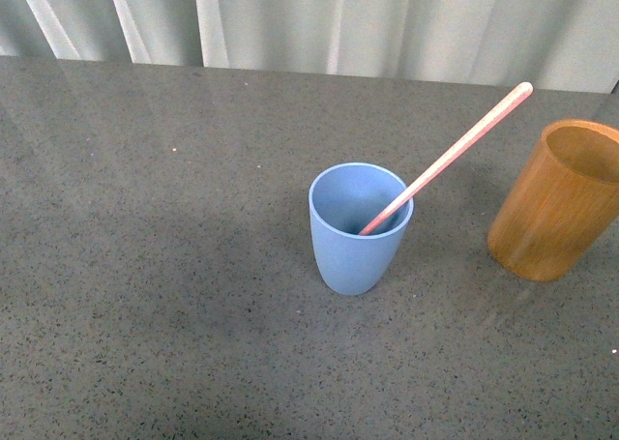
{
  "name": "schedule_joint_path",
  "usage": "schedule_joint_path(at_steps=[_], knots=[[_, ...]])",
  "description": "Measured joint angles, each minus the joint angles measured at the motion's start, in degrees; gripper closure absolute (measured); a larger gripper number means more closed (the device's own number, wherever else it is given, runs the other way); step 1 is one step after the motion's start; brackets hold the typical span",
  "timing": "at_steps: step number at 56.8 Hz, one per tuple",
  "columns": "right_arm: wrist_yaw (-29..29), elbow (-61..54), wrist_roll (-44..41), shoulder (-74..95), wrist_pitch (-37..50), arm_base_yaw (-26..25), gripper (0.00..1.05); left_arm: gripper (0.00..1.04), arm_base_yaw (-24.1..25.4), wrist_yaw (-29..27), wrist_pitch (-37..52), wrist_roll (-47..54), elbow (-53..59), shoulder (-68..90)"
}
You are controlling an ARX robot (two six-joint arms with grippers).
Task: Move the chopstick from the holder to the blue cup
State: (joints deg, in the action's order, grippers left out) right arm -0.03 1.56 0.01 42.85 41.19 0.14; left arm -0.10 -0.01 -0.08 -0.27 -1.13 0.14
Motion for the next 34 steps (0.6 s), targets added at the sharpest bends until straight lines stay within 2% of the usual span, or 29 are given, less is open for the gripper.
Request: schedule_joint_path(at_steps=[13,34], knots=[[0.0,-0.2,0.0,-11.0,-9.8,0.0,1.04,1.01,0.0,0.0,0.0,0.0,0.0,0.0],[0.0,-0.2,0.0,-21.6,-19.8,0.0,1.04,1.01,0.0,0.0,0.0,0.0,0.0,0.0]])
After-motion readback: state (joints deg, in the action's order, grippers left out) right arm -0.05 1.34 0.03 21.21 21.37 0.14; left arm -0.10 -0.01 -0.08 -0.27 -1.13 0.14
